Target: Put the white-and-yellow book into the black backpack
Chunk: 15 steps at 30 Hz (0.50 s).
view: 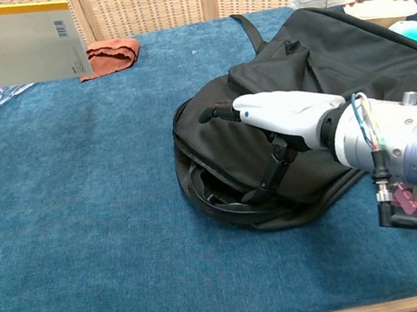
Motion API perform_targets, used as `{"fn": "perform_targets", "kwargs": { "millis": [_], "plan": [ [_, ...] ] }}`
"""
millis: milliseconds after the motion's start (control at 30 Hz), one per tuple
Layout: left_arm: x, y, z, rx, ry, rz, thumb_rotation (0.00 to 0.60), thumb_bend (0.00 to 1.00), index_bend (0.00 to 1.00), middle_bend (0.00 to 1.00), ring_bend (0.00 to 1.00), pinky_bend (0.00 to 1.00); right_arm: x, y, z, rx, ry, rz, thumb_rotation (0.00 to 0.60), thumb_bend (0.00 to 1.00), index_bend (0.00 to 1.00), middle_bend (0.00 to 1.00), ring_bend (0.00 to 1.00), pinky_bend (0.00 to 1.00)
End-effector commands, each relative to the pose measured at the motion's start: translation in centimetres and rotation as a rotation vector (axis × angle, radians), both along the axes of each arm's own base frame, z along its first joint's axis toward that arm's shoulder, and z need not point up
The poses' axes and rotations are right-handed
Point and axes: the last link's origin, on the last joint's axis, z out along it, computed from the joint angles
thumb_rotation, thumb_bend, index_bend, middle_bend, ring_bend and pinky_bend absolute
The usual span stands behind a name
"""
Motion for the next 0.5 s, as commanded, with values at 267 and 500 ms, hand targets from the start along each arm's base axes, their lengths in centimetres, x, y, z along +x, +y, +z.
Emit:
{"fn": "perform_targets", "kwargs": {
  "millis": [267,500],
  "plan": [
    [-0.1,0.0,0.2,0.003,-0.003,0.002,0.6,0.54,0.83,0.66,0.58,0.65,-0.6,-0.8,-0.5,-0.064,0.022,-0.014,0.6,0.13,0.38,0.44,0.48,0.52],
    [-0.3,-0.2,0.5,0.007,-0.003,0.001,0.6,0.54,0.83,0.66,0.58,0.65,-1.1,-1.3,-0.8,-0.065,0.024,-0.026,0.6,0.92,0.58,0.65,0.68,0.67]
  ]
}}
